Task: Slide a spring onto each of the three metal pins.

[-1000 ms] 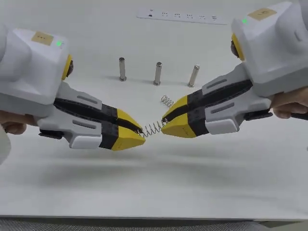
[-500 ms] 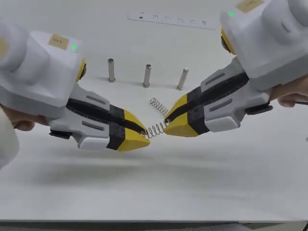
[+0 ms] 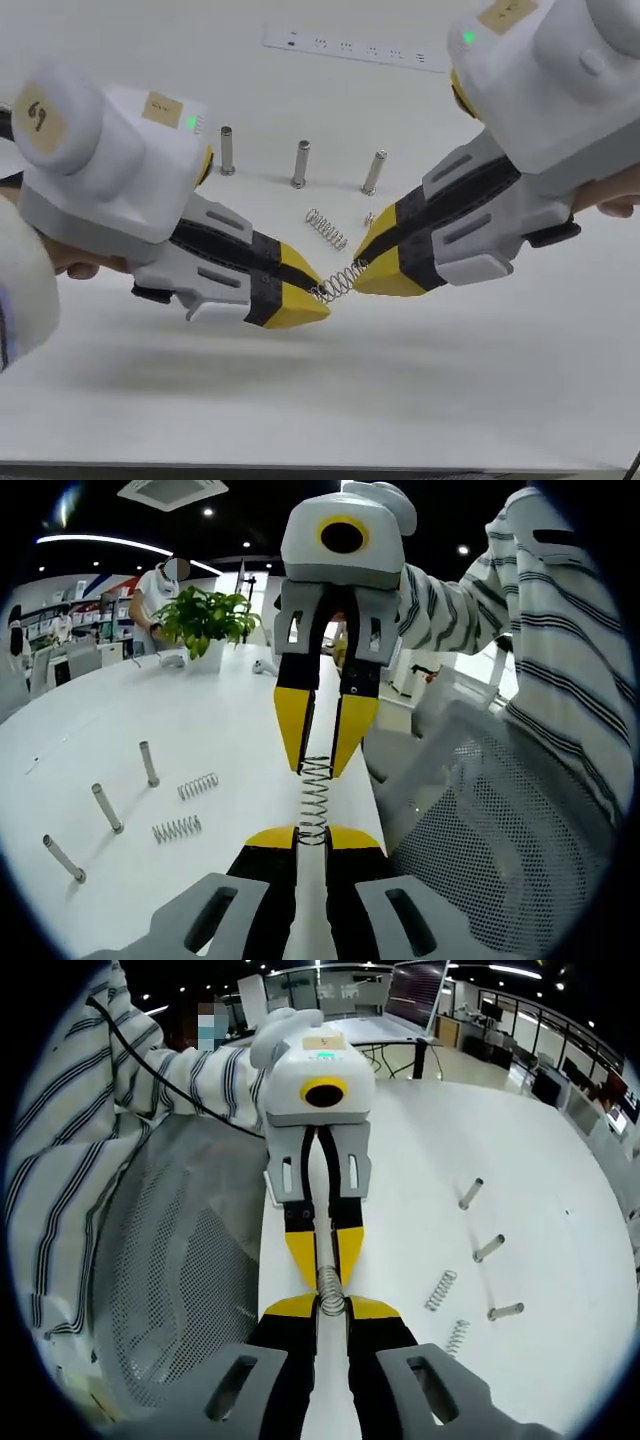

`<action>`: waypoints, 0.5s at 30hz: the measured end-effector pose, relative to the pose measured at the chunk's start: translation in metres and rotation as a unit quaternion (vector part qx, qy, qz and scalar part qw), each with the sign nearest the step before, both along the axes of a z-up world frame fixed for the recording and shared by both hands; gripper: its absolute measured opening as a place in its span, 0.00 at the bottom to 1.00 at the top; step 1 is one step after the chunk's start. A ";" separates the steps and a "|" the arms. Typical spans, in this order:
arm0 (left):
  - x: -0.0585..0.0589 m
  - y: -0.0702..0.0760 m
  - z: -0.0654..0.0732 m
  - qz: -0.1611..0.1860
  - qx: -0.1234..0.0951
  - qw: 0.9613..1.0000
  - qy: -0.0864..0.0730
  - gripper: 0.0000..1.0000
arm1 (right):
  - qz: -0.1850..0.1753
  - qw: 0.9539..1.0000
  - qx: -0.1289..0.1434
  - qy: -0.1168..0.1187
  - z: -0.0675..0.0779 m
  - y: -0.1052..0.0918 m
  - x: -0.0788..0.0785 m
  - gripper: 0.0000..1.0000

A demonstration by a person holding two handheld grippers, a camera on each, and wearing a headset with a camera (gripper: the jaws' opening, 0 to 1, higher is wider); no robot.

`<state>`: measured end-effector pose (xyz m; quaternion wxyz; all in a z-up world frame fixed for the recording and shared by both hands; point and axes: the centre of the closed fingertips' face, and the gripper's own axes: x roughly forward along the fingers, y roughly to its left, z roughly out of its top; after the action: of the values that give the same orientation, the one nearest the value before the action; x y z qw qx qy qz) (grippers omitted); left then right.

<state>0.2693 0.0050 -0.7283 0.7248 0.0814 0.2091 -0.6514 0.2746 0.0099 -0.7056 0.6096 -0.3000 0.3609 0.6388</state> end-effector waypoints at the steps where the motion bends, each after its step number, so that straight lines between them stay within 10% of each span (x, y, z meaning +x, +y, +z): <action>1: 0.000 -0.001 0.000 -0.003 -0.001 1.000 -0.006 0.01 | 0.003 1.000 -0.004 -0.003 0.001 0.000 0.001 0.08; 15: 0.002 -0.005 -0.003 -0.010 0.005 1.000 -0.028 0.01 | 0.043 0.998 -0.029 -0.022 0.003 0.003 -0.009 0.07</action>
<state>0.2713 -0.0001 -0.7316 0.7237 0.1049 0.1911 -0.6547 0.2656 0.0134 -0.7028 0.5805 -0.3469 0.3527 0.6467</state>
